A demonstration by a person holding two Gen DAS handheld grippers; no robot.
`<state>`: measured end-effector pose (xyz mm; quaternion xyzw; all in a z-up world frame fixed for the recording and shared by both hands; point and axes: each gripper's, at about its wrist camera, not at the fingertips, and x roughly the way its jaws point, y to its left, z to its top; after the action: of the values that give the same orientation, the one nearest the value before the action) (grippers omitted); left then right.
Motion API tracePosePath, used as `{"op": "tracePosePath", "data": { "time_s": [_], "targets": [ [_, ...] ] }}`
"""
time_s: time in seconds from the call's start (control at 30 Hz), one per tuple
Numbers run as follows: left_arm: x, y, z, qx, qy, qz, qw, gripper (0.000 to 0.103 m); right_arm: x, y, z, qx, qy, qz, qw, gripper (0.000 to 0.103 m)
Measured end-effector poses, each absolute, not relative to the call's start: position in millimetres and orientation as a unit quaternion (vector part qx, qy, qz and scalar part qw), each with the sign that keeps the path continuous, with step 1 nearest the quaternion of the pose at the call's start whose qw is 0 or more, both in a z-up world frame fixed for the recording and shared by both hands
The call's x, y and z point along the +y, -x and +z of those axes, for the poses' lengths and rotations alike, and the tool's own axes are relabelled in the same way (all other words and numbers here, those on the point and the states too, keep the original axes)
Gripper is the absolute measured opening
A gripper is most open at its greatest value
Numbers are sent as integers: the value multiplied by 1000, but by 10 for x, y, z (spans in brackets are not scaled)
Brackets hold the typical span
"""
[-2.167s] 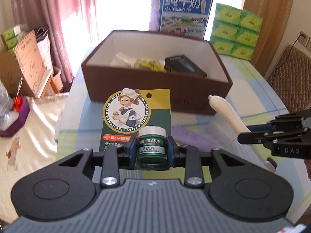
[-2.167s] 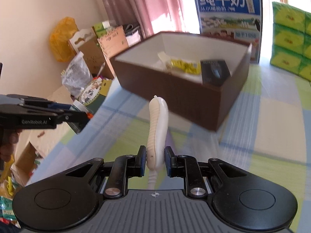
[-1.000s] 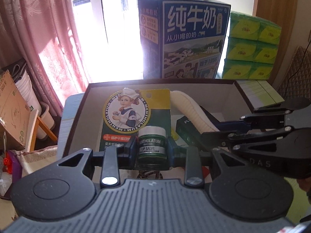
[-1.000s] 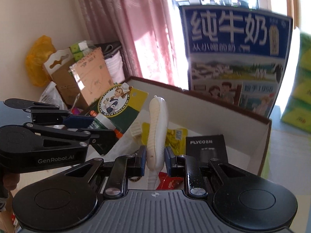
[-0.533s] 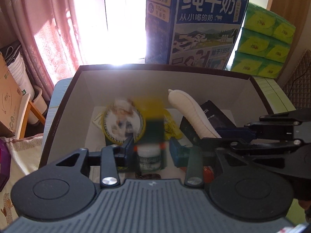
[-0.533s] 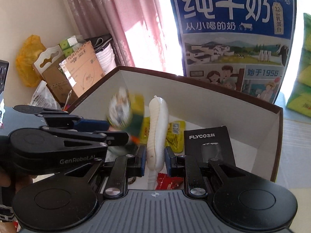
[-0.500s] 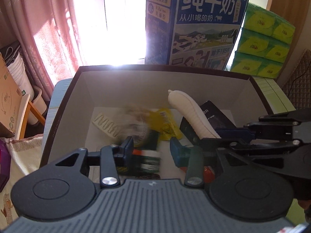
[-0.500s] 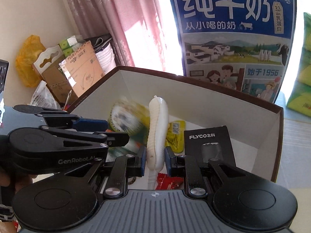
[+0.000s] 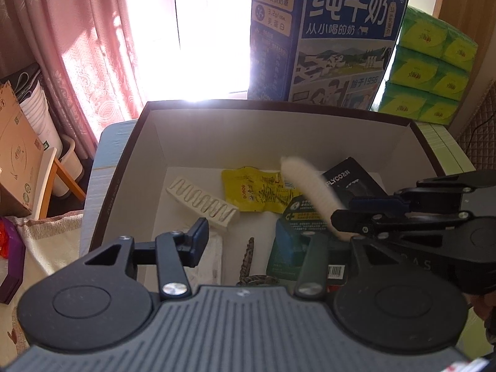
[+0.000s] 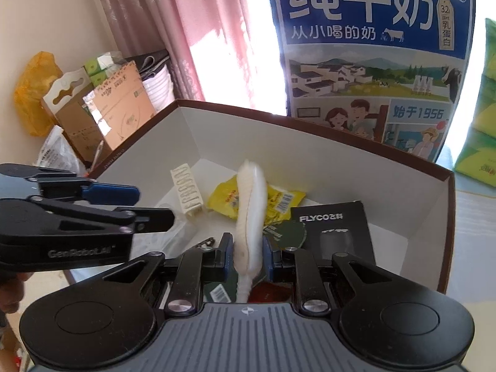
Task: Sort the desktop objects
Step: 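Lower the lip salve card with the left tool while the right tool lowers the toothbrush, opening both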
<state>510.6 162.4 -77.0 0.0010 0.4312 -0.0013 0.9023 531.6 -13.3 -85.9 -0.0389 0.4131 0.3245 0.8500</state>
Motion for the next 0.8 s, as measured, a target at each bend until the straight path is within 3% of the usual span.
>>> {"op": "tracePosePath", "data": {
  "time_s": [0.03,0.1,0.33,0.5,0.8],
  "targets": [
    [1619,-5095,-770,431,-2,-2,902,45,-133,-5300,-857,411,46,325,851,24],
    [1608,-5067,-762,432,-6,-2,902,49,-148,-5262,-846,402,59,317,857,57],
    [1579,-5004,-747,440,-14,-2,898,62,-273,-5172,-796,398,65,317,859,72],
    [1541,-4945,-743,444,-23,3,896,65,-365,-5088,-750,395,64,319,859,85],
    [1483,-4765,-623,441,-11,14,897,77,-525,-4914,-626,387,54,317,864,93]
  ]
}}
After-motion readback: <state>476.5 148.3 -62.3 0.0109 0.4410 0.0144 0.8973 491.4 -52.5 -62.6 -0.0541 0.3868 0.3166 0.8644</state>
